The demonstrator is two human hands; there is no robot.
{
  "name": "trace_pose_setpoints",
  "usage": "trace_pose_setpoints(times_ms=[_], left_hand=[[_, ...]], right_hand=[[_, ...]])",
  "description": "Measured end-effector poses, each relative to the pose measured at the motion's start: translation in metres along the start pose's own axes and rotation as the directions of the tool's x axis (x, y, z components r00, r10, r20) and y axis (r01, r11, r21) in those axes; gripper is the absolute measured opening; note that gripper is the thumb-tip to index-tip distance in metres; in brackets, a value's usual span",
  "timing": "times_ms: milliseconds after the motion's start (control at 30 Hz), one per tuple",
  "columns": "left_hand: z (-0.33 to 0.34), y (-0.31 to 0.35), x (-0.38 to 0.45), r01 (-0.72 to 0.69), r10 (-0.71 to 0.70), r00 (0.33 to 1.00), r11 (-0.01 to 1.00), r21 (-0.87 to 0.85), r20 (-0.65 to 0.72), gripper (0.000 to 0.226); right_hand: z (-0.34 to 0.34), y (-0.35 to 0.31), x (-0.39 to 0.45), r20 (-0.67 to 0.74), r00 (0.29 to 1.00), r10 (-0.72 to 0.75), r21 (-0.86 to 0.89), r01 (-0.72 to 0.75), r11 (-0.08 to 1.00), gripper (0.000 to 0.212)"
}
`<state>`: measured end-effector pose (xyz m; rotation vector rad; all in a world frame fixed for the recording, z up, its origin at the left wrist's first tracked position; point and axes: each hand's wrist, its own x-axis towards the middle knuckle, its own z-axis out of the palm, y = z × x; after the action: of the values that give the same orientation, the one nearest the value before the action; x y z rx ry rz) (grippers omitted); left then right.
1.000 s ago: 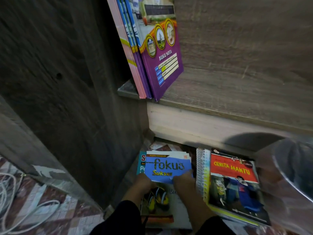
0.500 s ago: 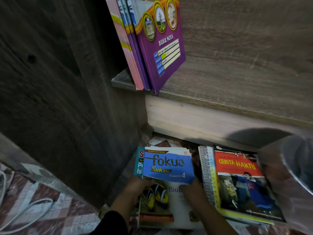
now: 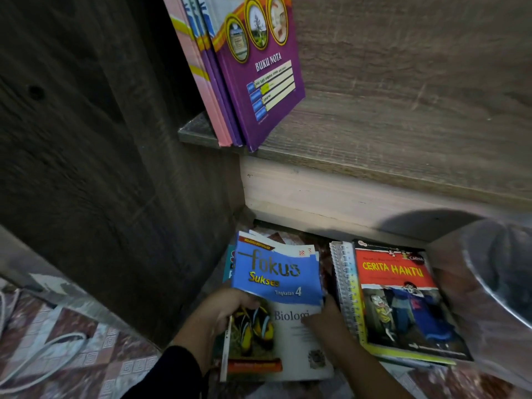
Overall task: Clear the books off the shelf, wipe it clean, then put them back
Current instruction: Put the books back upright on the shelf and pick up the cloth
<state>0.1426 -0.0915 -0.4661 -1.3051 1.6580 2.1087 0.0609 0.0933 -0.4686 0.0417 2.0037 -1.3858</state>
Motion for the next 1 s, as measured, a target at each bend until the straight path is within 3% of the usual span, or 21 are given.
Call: trace_pose_setpoints(times_ms=[167,267,433,533,633,733,900,1000], left_hand=[[-0.011,-0.009,-0.029,-0.254,0.254,0.967,0.963,-0.084,-0.008,0.054],[-0.020,-0.013,-0.045,-0.368,0.370,0.929,0.919,-0.143,-0.017,0.062],[-0.015,-0.003,-0.068,-0.490,0.481,0.871,0.859,-0.145,-0.094,0.049],[-0.016,0.003,-0.067,-0.513,0.497,0.858,0.845,-0.151,-0.129,0.047],[-0.017,0.001,-0.061,-0.470,0.458,0.882,0.875,-0.117,-0.115,0.054],[-0.008,-0.005,-0.058,-0.455,0.454,0.888,0.890,-0.003,-0.077,0.055],[-0.002,-0.015,-0.064,-0.466,0.462,0.880,0.885,-0.014,-0.115,0.049],[-0.005,-0.012,-0.071,-0.496,0.498,0.864,0.867,0.041,-0.080,0.049]], right_hand=[[-0.002,0.005,-0.016,-0.024,0.998,-0.061,0.181,0.064,0.981,0.060],[-0.004,-0.008,-0.032,-0.011,0.984,-0.179,0.201,0.177,0.963,0.056],[-0.012,-0.028,-0.054,-0.089,0.885,-0.456,0.170,0.465,0.869,0.062],[-0.019,-0.034,-0.052,-0.048,0.838,-0.544,0.061,0.546,0.836,0.064],[-0.020,-0.026,-0.040,-0.029,0.863,-0.504,-0.058,0.502,0.863,0.067],[-0.015,-0.009,-0.034,-0.037,0.939,-0.342,-0.037,0.340,0.940,0.068],[-0.005,0.002,-0.036,-0.159,0.929,-0.334,-0.103,0.321,0.942,0.031],[-0.009,-0.014,-0.062,-0.131,0.921,-0.368,-0.007,0.370,0.929,0.037]])
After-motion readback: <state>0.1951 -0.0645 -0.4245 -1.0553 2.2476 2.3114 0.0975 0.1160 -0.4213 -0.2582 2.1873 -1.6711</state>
